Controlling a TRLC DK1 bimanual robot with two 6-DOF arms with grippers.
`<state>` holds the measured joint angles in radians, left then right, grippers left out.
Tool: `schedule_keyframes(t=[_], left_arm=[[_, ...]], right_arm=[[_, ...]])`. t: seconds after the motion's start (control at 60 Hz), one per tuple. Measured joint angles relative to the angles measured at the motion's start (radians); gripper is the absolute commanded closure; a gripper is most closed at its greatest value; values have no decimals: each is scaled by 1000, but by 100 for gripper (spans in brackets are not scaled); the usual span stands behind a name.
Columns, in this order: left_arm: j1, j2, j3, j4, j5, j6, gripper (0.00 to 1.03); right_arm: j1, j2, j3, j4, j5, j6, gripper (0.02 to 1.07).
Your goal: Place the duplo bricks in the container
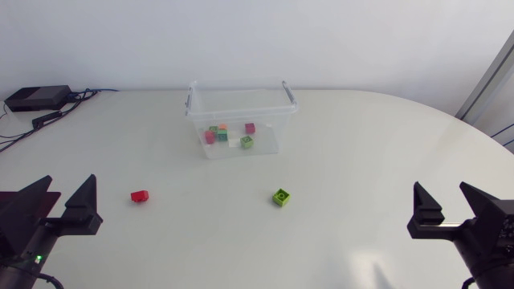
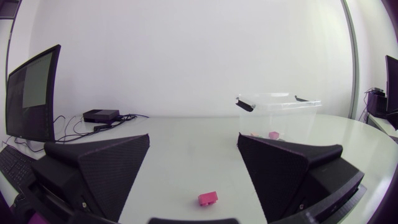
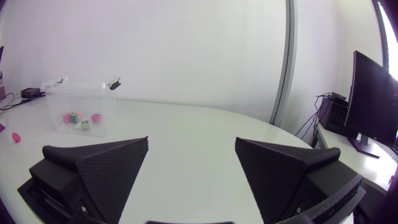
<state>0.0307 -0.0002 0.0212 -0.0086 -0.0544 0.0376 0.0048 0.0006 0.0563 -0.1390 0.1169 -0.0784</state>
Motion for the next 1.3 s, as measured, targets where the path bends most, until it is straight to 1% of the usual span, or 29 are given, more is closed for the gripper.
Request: schedule_keyframes(t=[0.283,0.417,0.517,0.6,0.667,0.717,0.817,0.883,0.917,0.983,1.033,1.05,1.1,1.167,1.233,1.283,1.3], left_arm=[[2,0,0,0,0,0,4],[2,0,0,0,0,12,8],[0,1,36,-48,0,15,8],[-1,34,121,-71,0,14,8],[-3,122,242,-91,0,14,8],[-3,230,371,-103,0,14,7],[14,370,517,-103,0,15,7],[50,481,588,-109,3,15,7],[79,544,622,-127,22,15,7],[163,690,682,-164,91,16,7],[240,797,712,-183,151,23,8],[269,838,721,-190,166,29,9],[332,937,740,-208,199,48,18],[422,1077,764,-224,275,95,28],[507,1203,788,-253,354,169,29],[560,1285,805,-264,397,232,29],[597,1338,816,-269,438,284,29]], right_arm=[[0,0,0,0,0,0,6],[4,0,0,0,0,0,6],[37,0,2,-1,9,0,6],[51,8,23,-21,16,0,6],[53,62,79,-23,19,0,6],[53,176,178,-22,19,0,6],[28,371,327,-15,19,0,6],[-35,503,401,2,15,0,6],[-69,566,426,6,3,-1,6],[-142,694,459,7,-34,-2,6],[-200,784,471,5,-75,-4,6],[-223,817,473,3,-95,-5,6],[-279,889,475,1,-145,-9,6],[-349,985,475,0,-192,-23,6],[-393,1054,475,0,-225,-36,6],[-421,1099,475,0,-276,-55,6],[-432,1115,475,0,-305,-63,6]])
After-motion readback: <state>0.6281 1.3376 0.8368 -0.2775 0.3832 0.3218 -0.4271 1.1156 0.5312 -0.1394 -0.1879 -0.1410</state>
